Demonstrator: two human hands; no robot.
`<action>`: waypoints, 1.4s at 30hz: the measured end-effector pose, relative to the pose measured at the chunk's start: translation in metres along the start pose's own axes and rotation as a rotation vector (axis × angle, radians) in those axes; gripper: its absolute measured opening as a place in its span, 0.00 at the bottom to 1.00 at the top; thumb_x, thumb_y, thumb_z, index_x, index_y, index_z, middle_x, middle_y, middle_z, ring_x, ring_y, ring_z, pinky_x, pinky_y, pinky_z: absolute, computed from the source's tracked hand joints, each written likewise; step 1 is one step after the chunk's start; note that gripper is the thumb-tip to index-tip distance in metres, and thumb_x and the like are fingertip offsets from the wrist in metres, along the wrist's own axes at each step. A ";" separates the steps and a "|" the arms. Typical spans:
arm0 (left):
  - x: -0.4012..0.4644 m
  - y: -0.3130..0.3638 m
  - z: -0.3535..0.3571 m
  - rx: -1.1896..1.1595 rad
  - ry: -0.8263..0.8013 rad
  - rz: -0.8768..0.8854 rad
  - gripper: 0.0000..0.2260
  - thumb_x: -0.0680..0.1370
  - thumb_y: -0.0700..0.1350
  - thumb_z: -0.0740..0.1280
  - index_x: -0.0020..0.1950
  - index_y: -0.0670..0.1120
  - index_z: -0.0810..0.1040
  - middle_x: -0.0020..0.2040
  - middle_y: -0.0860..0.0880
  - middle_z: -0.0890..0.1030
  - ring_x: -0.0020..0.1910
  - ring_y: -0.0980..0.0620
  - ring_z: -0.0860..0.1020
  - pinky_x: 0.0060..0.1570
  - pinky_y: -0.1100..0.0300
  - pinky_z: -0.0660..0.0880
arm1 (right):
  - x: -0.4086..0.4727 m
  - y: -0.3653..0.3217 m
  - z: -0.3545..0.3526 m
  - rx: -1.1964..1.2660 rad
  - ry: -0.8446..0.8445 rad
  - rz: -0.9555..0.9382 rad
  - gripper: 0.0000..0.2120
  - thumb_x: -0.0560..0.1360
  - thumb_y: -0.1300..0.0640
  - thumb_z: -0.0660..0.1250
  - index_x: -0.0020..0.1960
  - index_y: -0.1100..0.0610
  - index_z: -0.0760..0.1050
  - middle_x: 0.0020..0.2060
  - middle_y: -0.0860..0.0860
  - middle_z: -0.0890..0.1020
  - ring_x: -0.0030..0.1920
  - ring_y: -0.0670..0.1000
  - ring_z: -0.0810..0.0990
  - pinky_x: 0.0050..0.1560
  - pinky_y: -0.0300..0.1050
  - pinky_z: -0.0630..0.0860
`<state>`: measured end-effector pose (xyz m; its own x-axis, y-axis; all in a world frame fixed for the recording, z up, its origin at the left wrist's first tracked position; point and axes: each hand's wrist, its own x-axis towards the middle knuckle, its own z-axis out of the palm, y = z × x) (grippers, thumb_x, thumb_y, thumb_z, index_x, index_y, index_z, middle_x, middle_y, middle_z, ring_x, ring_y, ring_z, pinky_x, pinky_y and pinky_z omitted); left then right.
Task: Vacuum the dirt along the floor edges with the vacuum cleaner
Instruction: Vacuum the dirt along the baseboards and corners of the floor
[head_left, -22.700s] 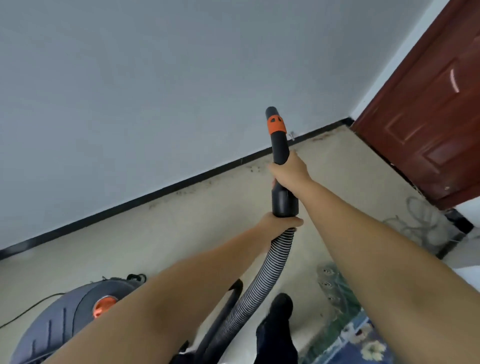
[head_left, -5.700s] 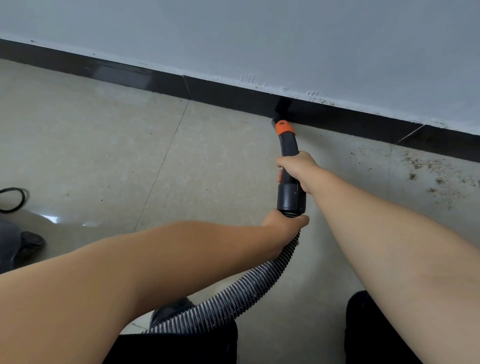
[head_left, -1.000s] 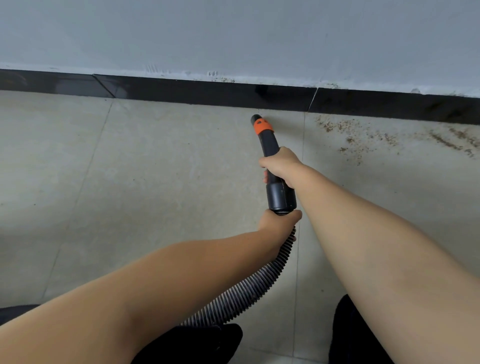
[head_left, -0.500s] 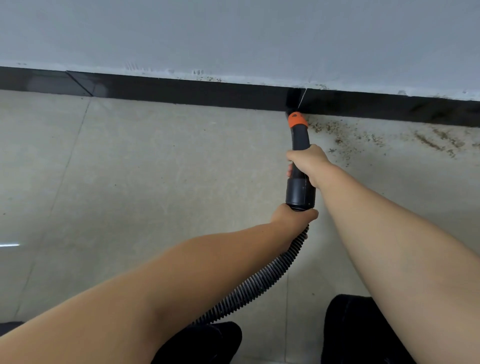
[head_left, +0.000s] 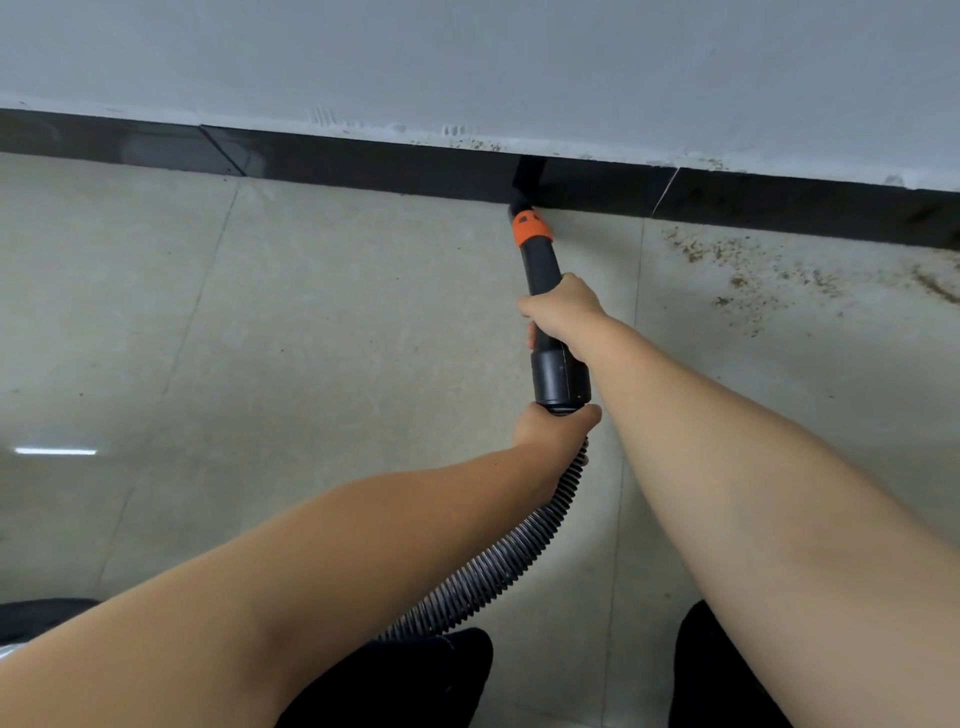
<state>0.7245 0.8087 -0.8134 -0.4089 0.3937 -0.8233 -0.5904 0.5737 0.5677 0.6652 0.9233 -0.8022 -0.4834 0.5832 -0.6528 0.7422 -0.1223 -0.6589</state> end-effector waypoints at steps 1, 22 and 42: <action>-0.002 -0.001 0.004 -0.001 -0.003 -0.008 0.08 0.73 0.43 0.69 0.49 0.42 0.73 0.37 0.44 0.75 0.28 0.50 0.73 0.35 0.57 0.74 | -0.001 0.002 -0.003 -0.006 0.005 0.005 0.12 0.70 0.62 0.63 0.53 0.58 0.68 0.27 0.54 0.80 0.25 0.51 0.79 0.36 0.45 0.79; -0.049 -0.045 0.067 0.222 -0.318 -0.149 0.12 0.73 0.47 0.69 0.52 0.42 0.77 0.39 0.44 0.75 0.37 0.47 0.74 0.37 0.55 0.71 | -0.064 0.088 -0.077 0.109 0.207 0.191 0.09 0.69 0.62 0.63 0.46 0.55 0.66 0.21 0.50 0.77 0.25 0.52 0.78 0.32 0.44 0.76; -0.110 -0.084 0.088 0.437 -0.486 -0.130 0.07 0.74 0.46 0.69 0.47 0.48 0.72 0.37 0.48 0.75 0.35 0.50 0.74 0.35 0.60 0.73 | -0.141 0.165 -0.112 0.474 0.225 0.313 0.05 0.72 0.65 0.64 0.45 0.58 0.69 0.23 0.54 0.76 0.25 0.53 0.75 0.36 0.50 0.76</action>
<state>0.8803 0.7800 -0.7710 0.0666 0.5221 -0.8503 -0.2354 0.8363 0.4951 0.9084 0.9110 -0.7770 -0.1273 0.6111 -0.7813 0.5205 -0.6293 -0.5771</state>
